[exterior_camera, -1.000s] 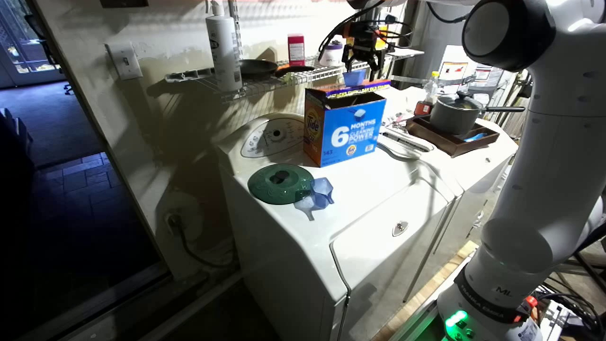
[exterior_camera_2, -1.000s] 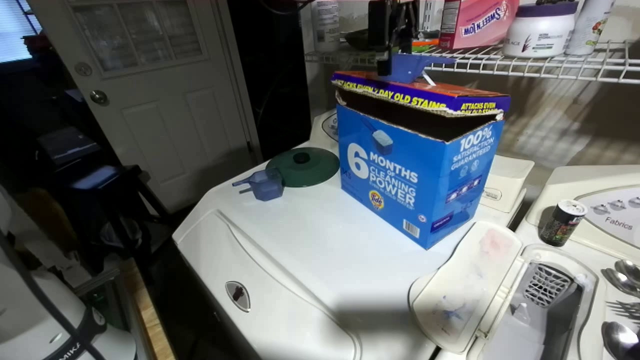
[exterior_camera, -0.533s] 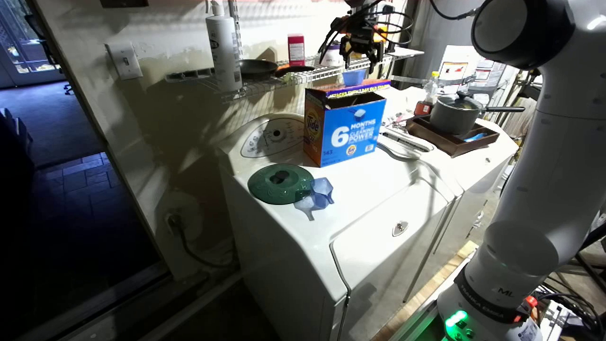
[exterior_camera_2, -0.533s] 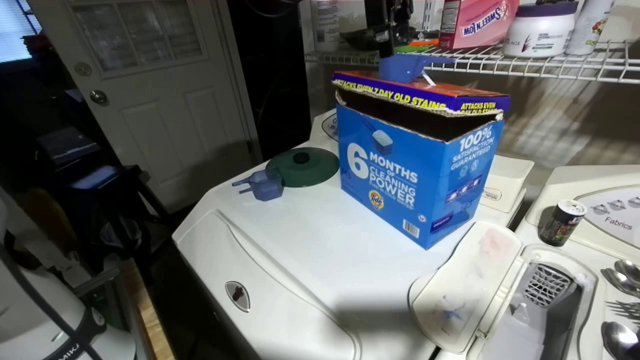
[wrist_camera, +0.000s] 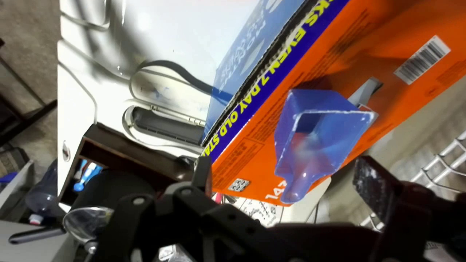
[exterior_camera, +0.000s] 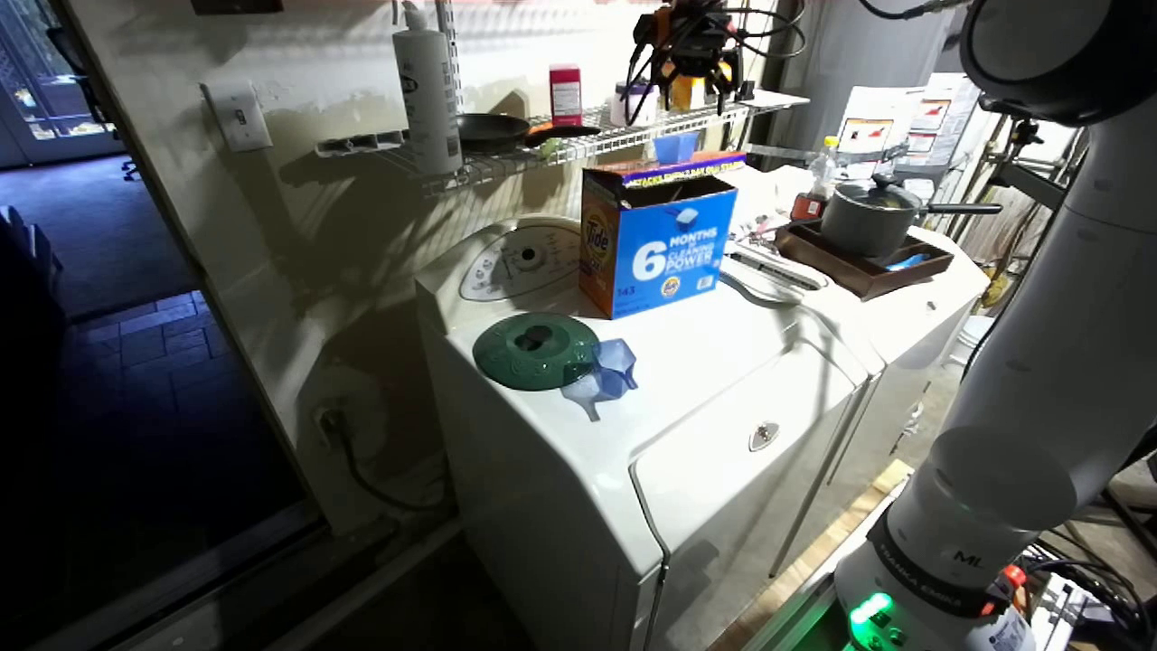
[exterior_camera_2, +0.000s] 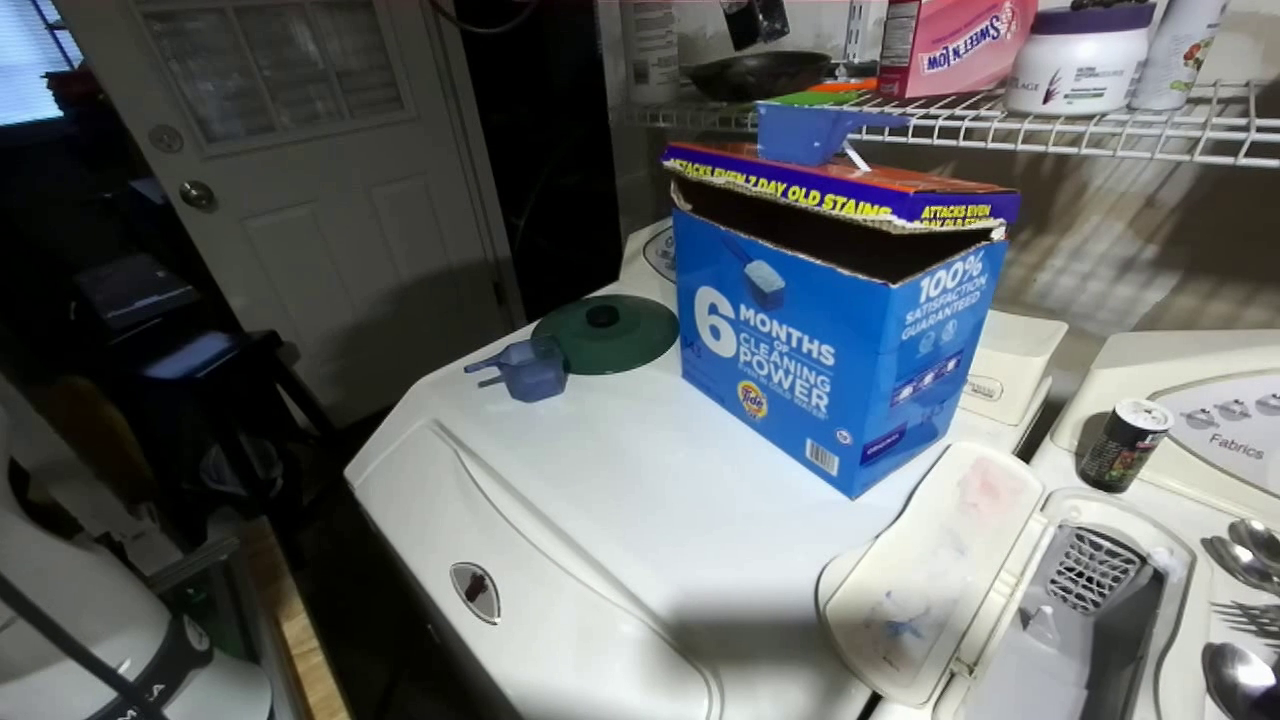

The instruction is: Close the lid of the blue cleaning powder box, pick up the blue measuring cup and put it on the blue cleaning powder box

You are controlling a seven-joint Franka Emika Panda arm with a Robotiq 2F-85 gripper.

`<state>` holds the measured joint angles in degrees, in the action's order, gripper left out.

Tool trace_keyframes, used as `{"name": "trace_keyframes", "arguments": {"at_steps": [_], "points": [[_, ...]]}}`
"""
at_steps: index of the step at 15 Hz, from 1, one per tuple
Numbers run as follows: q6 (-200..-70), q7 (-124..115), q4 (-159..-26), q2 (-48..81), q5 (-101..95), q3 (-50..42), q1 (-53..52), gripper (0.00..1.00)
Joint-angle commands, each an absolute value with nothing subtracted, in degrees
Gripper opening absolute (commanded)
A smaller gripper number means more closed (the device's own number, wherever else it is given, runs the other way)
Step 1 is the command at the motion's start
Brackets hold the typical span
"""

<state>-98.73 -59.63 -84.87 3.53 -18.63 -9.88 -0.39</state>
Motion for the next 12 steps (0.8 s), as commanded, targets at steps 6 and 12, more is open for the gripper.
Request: {"name": "trace_keyframes", "arguments": {"at_steps": [6, 12], "points": [[-94.56, -46.73, -86.98, -3.14, -25.74, -5.75, 1.16, 1.0], [-95.14, -39.37, -86.76, -5.65, -26.26, -4.89, 2.12, 1.0]]}}
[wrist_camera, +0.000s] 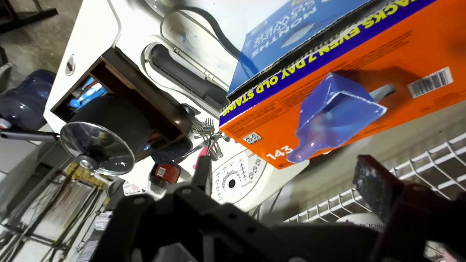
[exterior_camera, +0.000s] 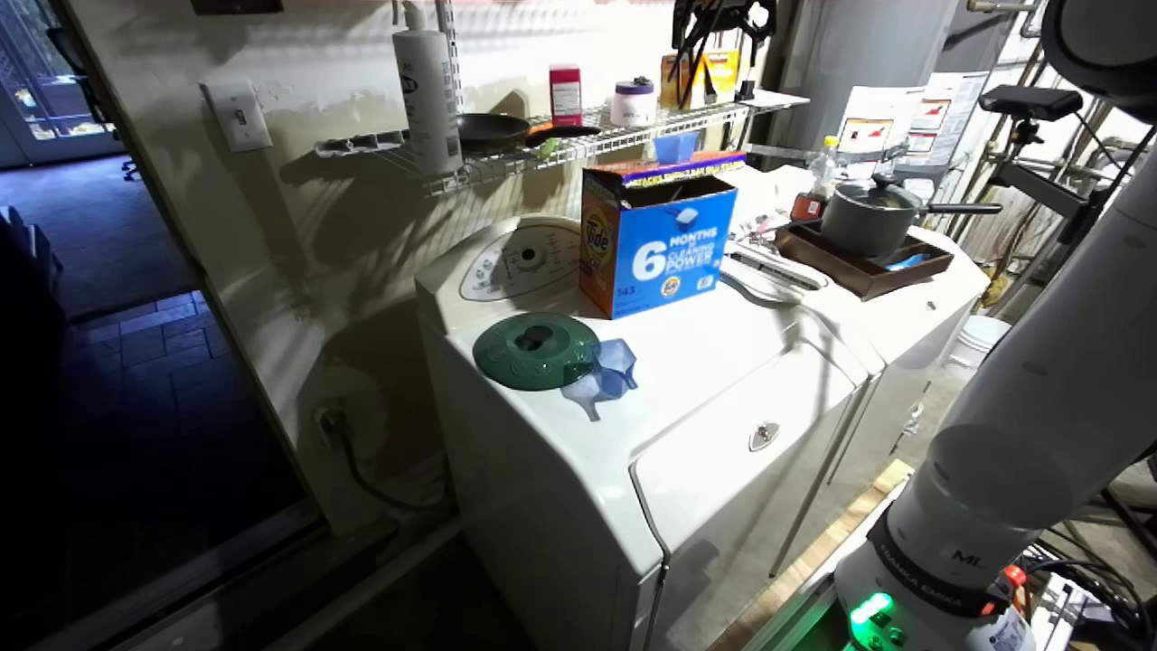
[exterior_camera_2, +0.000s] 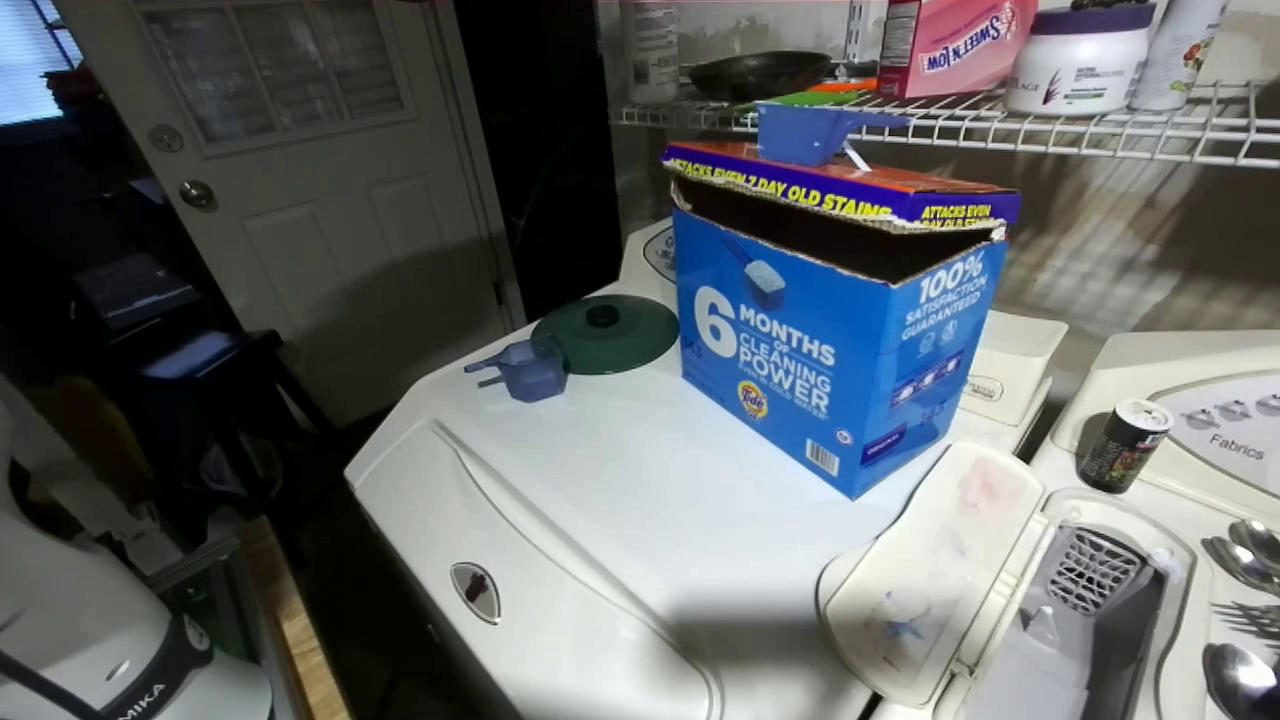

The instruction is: Close the lid of the blue cleaning powder box, pick up the blue measuring cup and put it on the blue cleaning powder box

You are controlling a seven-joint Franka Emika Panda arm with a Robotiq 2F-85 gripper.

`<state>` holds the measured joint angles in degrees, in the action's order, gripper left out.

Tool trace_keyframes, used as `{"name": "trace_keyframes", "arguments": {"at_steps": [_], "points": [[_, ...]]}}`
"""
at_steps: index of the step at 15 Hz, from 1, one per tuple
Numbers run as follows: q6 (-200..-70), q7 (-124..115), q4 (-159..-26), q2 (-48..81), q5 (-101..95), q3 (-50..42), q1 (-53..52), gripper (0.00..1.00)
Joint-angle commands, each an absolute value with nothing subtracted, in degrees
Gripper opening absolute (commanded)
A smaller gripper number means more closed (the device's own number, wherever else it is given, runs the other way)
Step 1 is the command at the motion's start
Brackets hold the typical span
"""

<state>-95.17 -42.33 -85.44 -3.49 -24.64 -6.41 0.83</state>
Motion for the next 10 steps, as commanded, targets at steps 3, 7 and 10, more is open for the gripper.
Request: {"name": "trace_keyframes", "arguments": {"at_steps": [3, 7, 10], "points": [[-95.0, -39.8, -85.02, -4.46, -24.75, -4.68, 2.7, 1.0], [-95.0, -39.41, -85.06, -4.87, -24.81, -4.58, 2.77, 1.0], [-95.0, -39.39, -85.08, -4.87, -24.85, -4.57, 2.77, 1.0]]}}
